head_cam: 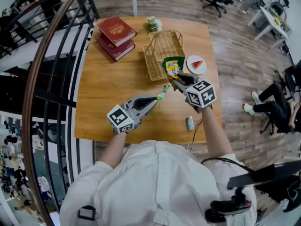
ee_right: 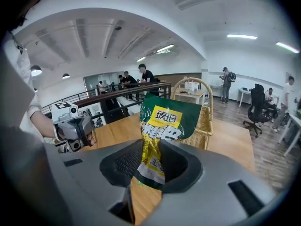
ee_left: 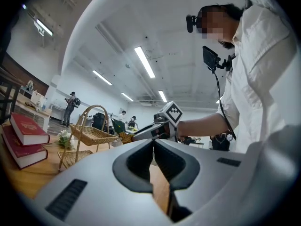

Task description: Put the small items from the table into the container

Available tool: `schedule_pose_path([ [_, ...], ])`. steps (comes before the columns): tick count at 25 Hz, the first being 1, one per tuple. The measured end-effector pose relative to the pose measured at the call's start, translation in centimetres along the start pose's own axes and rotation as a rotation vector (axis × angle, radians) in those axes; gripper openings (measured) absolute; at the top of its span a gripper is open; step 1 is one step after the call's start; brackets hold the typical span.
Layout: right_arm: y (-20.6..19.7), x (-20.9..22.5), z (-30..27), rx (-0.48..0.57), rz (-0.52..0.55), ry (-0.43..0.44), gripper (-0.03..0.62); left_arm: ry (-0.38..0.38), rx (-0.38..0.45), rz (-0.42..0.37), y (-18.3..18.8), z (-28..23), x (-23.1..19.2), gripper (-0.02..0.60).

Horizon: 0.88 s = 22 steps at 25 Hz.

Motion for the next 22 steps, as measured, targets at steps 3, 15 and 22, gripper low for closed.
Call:
schedule_pose_path([
  [3, 1.9, 2.0, -0.7, -0.017, -0.008, 0.011, 0.121, 0.0, -0.003, -0.009, 0.3, -0.2, -0.4, 0.008],
  [15, 5.9, 6.9, -4.8, -0.114, 0.023, 0.029, 0.12, 0.045, -0.027, -0.018, 1.4, 0.3, -1.3, 0.008],
  [22, 6.4, 7.7, -5.3, -0.18, -0.007, 0.033, 0.12, 0.059, -0.028, -0.002, 1.5, -0.1, -0.8, 0.008],
])
Point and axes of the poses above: the fingertips, and each gripper's own axes: z backward along the fingers, x to its right, y out of its top, the point moved 10 cm from there along z, backward along the fingers, and after that the axes turned 11 degrees about x, right-handed, at the moved point
